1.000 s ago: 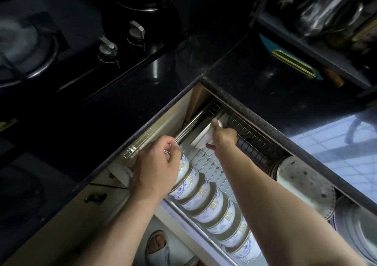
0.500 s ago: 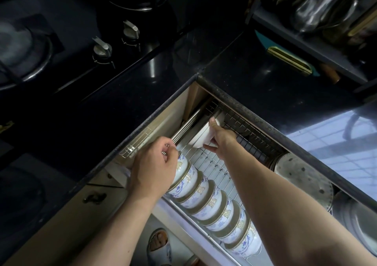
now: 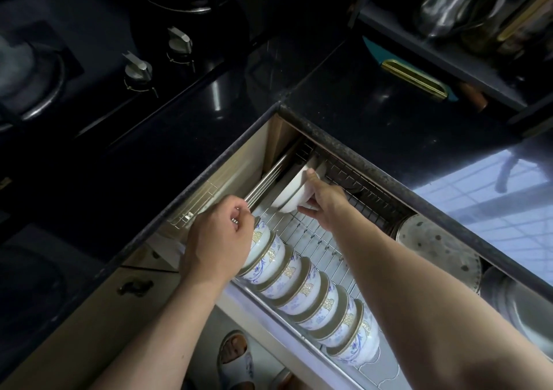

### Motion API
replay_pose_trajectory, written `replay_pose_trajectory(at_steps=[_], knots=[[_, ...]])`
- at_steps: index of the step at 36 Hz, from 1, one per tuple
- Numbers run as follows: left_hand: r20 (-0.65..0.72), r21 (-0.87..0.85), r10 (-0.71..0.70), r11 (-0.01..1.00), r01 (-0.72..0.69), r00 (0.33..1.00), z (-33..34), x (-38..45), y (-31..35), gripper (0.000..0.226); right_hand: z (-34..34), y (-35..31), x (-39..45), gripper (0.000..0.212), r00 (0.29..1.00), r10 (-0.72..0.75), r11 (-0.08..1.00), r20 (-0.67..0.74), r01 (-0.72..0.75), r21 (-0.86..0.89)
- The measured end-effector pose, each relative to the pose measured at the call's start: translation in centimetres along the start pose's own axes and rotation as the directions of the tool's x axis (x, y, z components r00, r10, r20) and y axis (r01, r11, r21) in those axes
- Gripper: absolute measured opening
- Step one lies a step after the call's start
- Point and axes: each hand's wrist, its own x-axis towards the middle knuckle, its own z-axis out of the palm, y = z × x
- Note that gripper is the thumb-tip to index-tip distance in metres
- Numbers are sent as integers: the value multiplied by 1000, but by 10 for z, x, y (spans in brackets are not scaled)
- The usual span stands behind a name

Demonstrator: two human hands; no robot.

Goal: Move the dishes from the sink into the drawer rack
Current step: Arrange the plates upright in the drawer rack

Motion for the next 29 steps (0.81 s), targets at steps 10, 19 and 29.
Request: replay_pose_trajectory(at_steps=[10, 19, 29], knots=[[103, 249, 121, 958, -143, 987, -2, -5, 8, 16, -60, 28, -124, 66, 997, 76, 978, 33, -68, -197], [510, 351, 46, 900, -257, 859, -16, -51, 111, 23, -186, 11, -285, 21, 986, 88, 995, -144, -94, -30], [753, 173, 293, 775, -607, 589, 12, -182, 289, 27, -316, 4, -425, 8, 942, -208, 952, -265, 257, 165]])
